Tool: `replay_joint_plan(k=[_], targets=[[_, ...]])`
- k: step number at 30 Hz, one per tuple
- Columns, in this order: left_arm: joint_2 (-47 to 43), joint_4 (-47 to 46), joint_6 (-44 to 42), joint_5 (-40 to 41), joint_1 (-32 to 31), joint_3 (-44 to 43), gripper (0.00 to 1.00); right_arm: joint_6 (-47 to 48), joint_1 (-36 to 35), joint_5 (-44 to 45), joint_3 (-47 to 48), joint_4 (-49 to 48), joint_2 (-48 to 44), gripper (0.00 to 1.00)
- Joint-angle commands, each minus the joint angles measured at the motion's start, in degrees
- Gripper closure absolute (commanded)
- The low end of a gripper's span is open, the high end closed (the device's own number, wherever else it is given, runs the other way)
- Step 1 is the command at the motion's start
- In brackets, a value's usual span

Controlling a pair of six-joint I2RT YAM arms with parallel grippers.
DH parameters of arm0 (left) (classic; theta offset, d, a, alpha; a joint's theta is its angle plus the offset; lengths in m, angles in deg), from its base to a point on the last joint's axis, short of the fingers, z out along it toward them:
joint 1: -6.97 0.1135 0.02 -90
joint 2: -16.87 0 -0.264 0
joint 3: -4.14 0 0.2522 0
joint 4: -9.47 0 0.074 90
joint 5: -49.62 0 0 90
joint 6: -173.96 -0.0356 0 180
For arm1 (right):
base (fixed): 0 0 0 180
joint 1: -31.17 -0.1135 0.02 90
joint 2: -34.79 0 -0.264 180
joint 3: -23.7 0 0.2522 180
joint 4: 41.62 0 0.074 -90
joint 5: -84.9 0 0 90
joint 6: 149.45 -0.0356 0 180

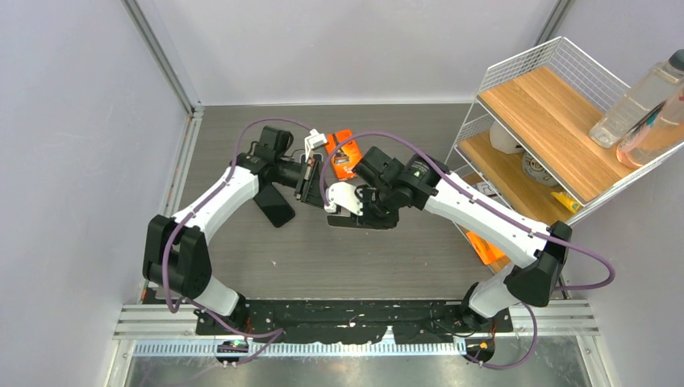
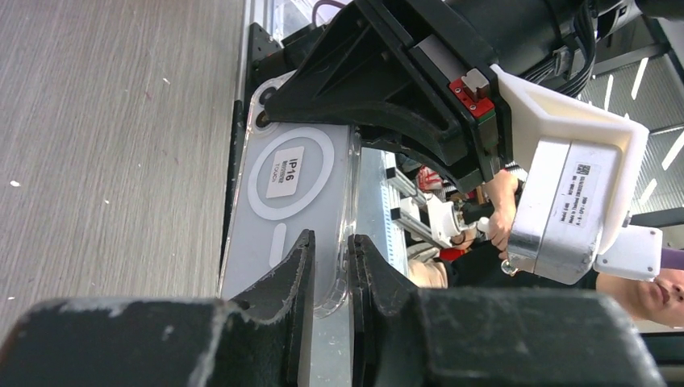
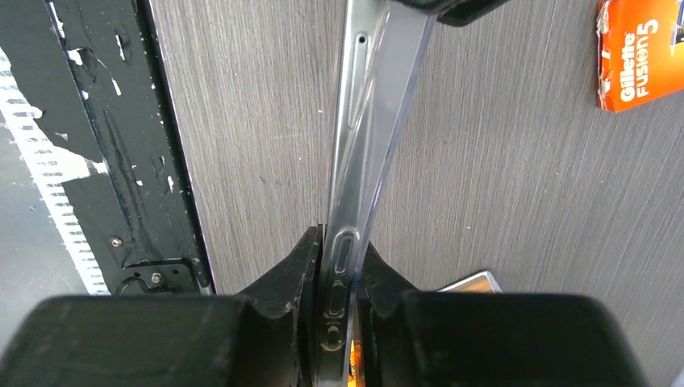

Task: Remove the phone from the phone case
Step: Remove the phone case from the phone.

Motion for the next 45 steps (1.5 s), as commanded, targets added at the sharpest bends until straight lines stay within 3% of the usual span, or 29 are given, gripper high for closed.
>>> replay_joint_plan(k=[1,5,7,15,16,18,21,27,34,45], targets=[[1.77,3.40,-10.67,13.19,0.38,-2.89,1.00,4.91,-3.72,-11.32,1.57,-7.42,-4.70,0.95],[0.60,7.66,-16.62,14.85,0.46,-4.61,1.00,4.79,-2.27,-12.95,1.26,-7.34,-4.79,0.95],[-0.20,9.73,-19.54,15.39,0.75,-5.39,0.94,4.68,-1.28,-13.98,1.22,-7.12,-4.94,0.95],[-3.81,18.79,-27.68,13.31,4.34,-10.78,0.50,4.60,3.50,-21.14,0.74,-5.77,-5.21,0.95],[-4.42,20.36,-29.00,13.17,4.82,-11.61,0.44,4.60,4.42,-21.67,0.62,-5.81,-5.18,0.95],[-6.18,22.92,-31.41,12.94,5.91,-12.58,0.19,4.58,5.82,-23.30,0.49,-5.83,-5.13,0.95],[-9.60,26.05,-34.75,12.90,7.39,-12.74,0.05,4.43,7.55,-25.89,0.69,-5.77,-4.99,0.95],[-17.05,31.18,-39.15,12.40,8.20,-11.06,0.01,4.16,11.52,-31.48,2.22,-4.64,-3.55,0.95],[-24.92,33.02,-37.72,7.62,8.14,-7.30,0.09,3.90,14.55,-37.96,4.98,-2.80,-0.80,0.95],[-28.10,22.60,-25.96,5.06,6.77,-2.34,0.16,3.79,14.98,-40.37,6.64,-1.63,1.24,0.95]])
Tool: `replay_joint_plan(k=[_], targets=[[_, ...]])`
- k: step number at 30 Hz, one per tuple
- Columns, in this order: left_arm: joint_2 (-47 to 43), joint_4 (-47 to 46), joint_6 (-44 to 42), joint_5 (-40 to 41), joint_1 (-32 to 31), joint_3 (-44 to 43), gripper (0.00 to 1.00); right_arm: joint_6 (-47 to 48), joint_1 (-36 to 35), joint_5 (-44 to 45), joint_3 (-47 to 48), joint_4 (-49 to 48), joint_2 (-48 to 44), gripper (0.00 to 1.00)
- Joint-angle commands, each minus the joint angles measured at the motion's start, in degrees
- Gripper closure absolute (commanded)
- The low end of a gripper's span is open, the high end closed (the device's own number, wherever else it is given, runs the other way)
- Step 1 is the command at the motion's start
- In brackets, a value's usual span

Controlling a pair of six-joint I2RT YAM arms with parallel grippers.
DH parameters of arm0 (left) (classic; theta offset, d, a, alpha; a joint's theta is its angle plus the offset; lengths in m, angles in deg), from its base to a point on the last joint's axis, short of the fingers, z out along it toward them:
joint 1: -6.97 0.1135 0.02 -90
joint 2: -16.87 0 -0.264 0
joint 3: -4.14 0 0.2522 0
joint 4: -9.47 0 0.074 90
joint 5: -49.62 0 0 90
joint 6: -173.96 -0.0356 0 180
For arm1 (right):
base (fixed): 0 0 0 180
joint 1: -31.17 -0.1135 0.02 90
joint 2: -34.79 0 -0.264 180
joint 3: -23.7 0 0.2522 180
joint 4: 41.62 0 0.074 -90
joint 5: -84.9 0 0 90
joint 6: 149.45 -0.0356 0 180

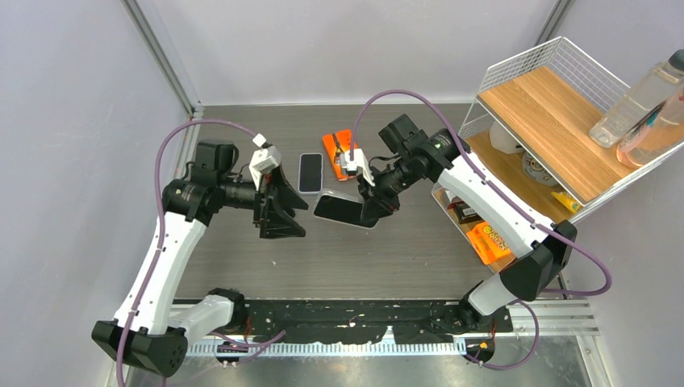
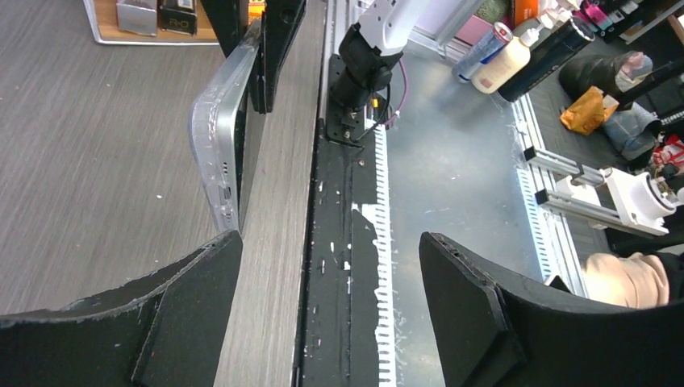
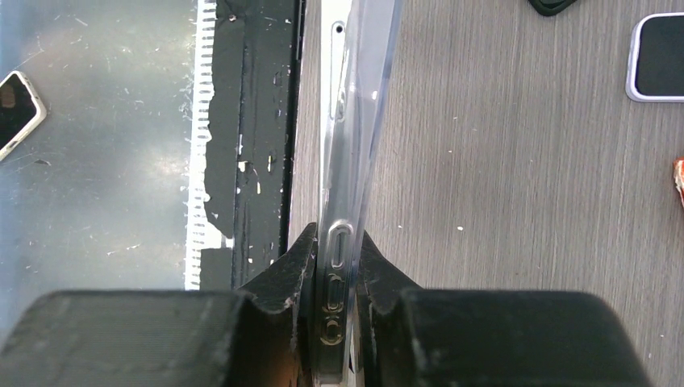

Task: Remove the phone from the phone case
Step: Remove the phone case from the phone.

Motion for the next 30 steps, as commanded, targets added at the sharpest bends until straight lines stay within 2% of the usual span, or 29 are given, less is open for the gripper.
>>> replay_joint_plan(k=[1,11,30], targets=[[-0.26,-6.92,6.08,-2.42,-0.61,1.51,0.17,0.11,0.03,-4.48,2.96,-0.73,-0.32,0.95],[0.42,-10.78,9.61,-2.35,-1.42,2.40,0.19,0.11,0.02,-4.33,2.20,-1.18,-0.26,0.95],[1.36,-11.58,9.76,-1.96,-2.59,2.41,0.21,-0.40,0.02,-4.04,2.37,-1.47,0.37,0.95]])
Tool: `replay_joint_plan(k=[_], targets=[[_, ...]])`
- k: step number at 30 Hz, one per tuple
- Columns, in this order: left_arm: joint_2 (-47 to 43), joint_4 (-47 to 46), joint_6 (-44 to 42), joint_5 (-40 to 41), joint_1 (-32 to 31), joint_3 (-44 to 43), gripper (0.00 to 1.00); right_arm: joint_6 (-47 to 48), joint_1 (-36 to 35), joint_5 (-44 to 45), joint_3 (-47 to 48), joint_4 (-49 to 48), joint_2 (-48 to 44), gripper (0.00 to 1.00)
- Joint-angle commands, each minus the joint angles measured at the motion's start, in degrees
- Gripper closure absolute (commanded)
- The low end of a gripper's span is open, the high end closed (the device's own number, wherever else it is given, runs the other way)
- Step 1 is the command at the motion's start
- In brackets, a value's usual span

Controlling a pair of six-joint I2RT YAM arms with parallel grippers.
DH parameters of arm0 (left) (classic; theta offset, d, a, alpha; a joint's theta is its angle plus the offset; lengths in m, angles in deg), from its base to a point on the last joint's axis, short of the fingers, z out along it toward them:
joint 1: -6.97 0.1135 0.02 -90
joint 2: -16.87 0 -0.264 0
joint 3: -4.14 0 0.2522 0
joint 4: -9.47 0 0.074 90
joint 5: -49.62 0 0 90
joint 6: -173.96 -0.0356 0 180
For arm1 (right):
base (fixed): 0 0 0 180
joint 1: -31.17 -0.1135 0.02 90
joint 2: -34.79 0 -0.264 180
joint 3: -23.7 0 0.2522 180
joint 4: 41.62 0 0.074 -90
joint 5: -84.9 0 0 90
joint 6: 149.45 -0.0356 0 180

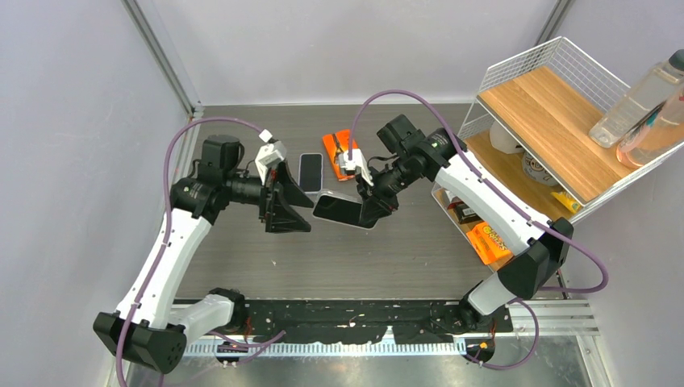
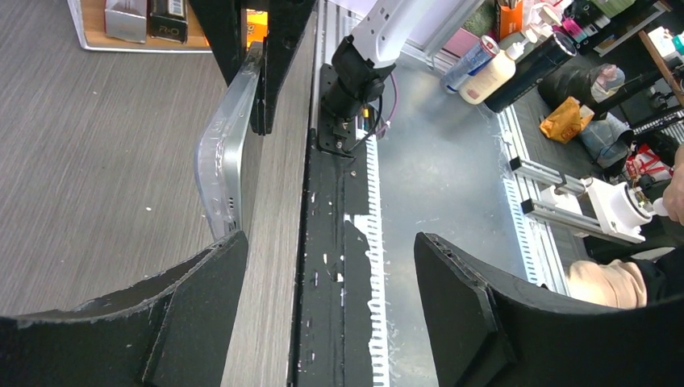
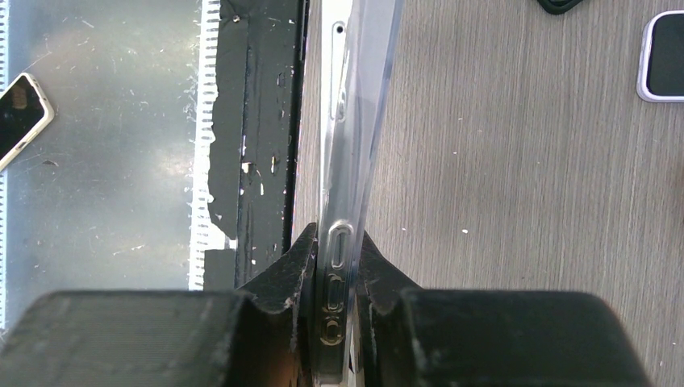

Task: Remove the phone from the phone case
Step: Remove the phone case from the phone.

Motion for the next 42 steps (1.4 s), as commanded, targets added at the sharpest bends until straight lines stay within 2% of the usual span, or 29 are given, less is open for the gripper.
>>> replay_joint_plan(k=[1,22,42], targets=[[0.26,-1.77,0.58,-1.25,-0.60,-0.13,0.22,-0.34,0.02,-3.01,2.37,-1.59,-0.75,0.95],[3.34,2.08,-5.31,3.20,-1.24,-1.68,0.24,-0.29,0.02,-3.40,1.78,-1.45,-1.42,0.95],[1.93,3.87,-6.21,3.75,-1.24,-3.86,0.24,-0.68,0.03,-1.19,0.21,-2.69,-1.58,0.95]])
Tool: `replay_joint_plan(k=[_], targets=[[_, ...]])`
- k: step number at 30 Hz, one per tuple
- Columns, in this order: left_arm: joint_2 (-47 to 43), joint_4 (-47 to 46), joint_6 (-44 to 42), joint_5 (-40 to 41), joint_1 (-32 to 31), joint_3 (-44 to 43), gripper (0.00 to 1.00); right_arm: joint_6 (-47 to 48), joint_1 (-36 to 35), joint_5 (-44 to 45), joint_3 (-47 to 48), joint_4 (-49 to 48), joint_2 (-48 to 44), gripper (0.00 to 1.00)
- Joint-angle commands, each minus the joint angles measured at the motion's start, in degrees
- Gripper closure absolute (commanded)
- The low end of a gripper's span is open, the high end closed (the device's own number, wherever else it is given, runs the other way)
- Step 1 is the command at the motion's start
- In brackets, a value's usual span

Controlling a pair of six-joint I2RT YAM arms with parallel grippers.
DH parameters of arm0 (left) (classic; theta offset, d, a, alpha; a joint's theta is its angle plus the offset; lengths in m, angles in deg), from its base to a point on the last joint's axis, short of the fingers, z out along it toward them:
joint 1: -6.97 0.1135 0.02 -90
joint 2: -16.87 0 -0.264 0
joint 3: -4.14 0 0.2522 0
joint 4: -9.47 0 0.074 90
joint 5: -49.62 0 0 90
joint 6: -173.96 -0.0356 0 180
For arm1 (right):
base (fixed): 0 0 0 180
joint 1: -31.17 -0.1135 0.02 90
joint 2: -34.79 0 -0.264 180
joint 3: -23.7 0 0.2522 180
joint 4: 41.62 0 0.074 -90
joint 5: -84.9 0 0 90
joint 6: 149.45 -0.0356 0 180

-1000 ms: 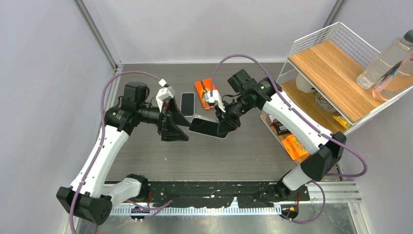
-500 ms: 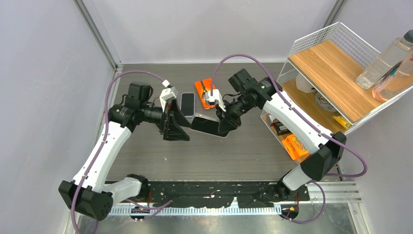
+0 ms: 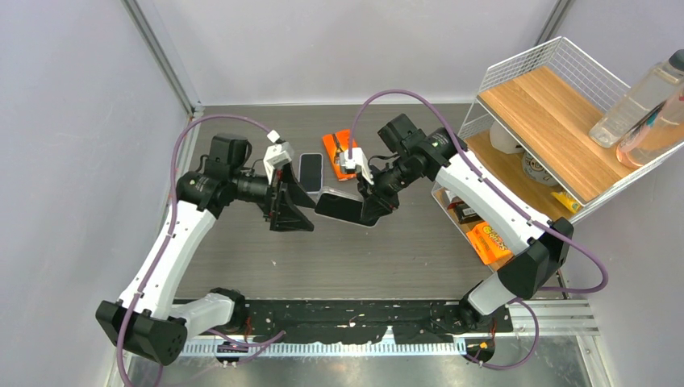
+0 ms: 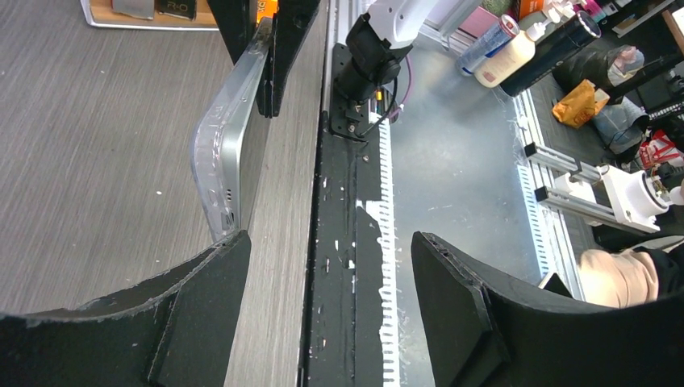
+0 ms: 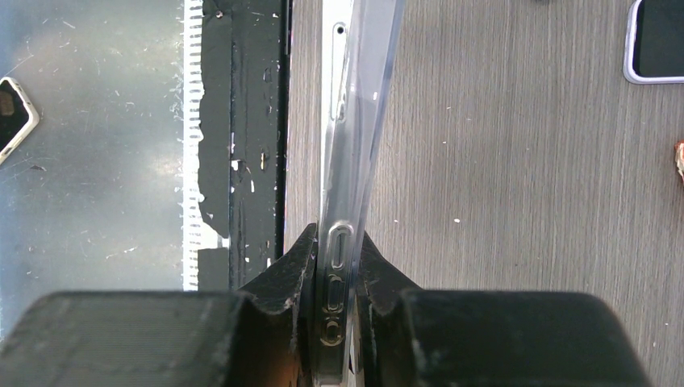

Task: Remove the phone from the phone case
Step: Remove the phone case from the phone.

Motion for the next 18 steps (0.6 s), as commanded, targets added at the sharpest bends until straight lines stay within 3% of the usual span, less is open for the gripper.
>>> replay_joint_plan(k=[1,18], targets=[[-0.96,-0.23,-1.12,0.76,0.00,-2.21,0.24,0.13,-0.43,-3.20,0.27,-2.28,-1.56,0.95],[0.99,-0.40,-1.91,0.99,-0.02,-2.30,0.24,0.07,-0.51,-3.65,0.15,-2.38,-1.56,0.95]])
